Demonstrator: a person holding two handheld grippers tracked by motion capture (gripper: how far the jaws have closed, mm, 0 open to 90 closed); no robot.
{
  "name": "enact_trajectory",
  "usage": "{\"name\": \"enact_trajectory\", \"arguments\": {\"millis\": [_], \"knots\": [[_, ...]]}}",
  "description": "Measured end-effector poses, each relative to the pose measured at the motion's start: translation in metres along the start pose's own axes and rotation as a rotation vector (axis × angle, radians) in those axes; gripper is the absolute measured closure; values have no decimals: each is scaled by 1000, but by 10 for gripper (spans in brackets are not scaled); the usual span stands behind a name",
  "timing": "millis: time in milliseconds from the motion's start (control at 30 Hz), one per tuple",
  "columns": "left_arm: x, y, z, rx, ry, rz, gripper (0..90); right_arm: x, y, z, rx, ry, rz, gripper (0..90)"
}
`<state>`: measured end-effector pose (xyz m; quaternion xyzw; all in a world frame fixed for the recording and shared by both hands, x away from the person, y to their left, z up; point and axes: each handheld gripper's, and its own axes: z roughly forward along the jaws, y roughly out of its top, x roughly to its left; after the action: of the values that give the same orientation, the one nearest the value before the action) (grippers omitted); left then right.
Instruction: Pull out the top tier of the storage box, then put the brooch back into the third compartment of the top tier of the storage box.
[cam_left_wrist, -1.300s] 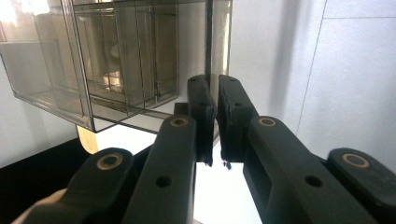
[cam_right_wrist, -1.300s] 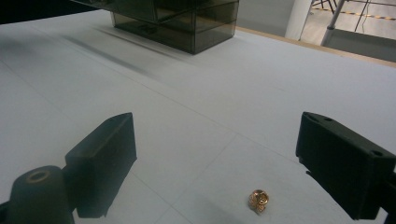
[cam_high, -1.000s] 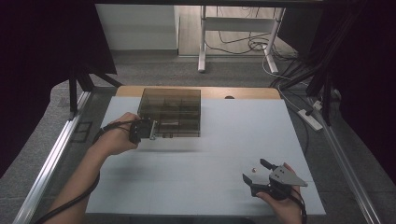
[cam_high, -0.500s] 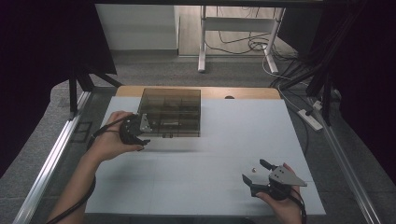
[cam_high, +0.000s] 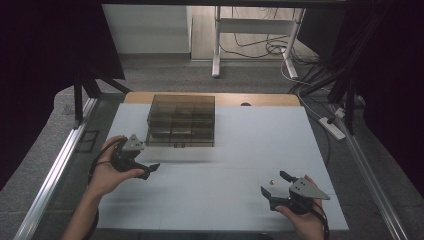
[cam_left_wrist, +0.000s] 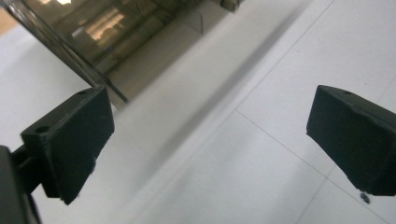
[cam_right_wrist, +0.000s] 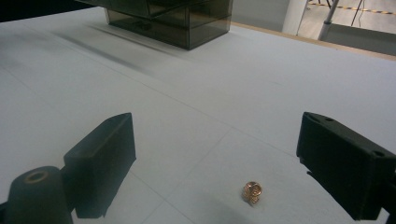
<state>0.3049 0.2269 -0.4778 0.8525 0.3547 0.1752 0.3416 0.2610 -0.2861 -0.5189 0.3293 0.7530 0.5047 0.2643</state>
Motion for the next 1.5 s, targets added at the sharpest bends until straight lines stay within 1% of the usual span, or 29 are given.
{"name": "enact_trajectory", "arguments": {"millis": [33, 67, 100, 133, 167, 233, 267, 400, 533, 633, 733, 833, 900, 1100, 1267, 1500], "knots": [[-2, -5, 1, -12, -8, -13, 3, 0, 0, 0, -1, -1, 1, 114], [-4, -8, 3, -7, -8, -20, 0, 0, 0, 0, -1, -2, 2, 114], [-6, -11, 5, 1, 1, -13, 0, 0, 1, 0, 0, 0, 3, 113], [-8, -14, 6, -3, 18, -16, 0, 1, 1, 1, 0, 0, 2, 113], [-10, -17, 7, -12, 21, -26, 0, 1, 1, 1, -1, -2, 2, 113], [-12, -22, 8, -29, -1, -47, 0, 1, 2, 1, -2, -3, 3, 112], [-14, -24, 9, -38, -3, -54, 0, 1, 2, 0, -4, -3, 4, 112], [-20, -30, 9, -48, 13, -51, 0, -2, 1, -1, -1, -9, 7, 112], [-24, -32, 9, -63, 12, -55, 0, -3, 0, -2, -2, -15, 8, 112], [-26, -34, 10, -58, 23, -52, 0, -2, 1, -2, -3, -12, 7, 112], [-27, -35, 11, -67, 22, -66, 0, -3, 1, -2, -6, -11, 5, 112], [-28, -35, 10, -67, 18, -69, 0, -3, 2, -2, -10, -8, 1, 112], [-29, -36, 10, -66, 22, -69, 0, -4, 1, -2, -11, -7, 2, 112], [-30, -39, 10, -76, 25, -84, 0, -4, 2, 0, -8, 0, -3, 112], [-30, -39, 12, -75, 18, -84, 0, -4, 2, 2, 1, -3, -7, 113], [-30, -39, 10, -82, 21, -85, 0, -4, 2, 2, 2, -7, -7, 121]]}}
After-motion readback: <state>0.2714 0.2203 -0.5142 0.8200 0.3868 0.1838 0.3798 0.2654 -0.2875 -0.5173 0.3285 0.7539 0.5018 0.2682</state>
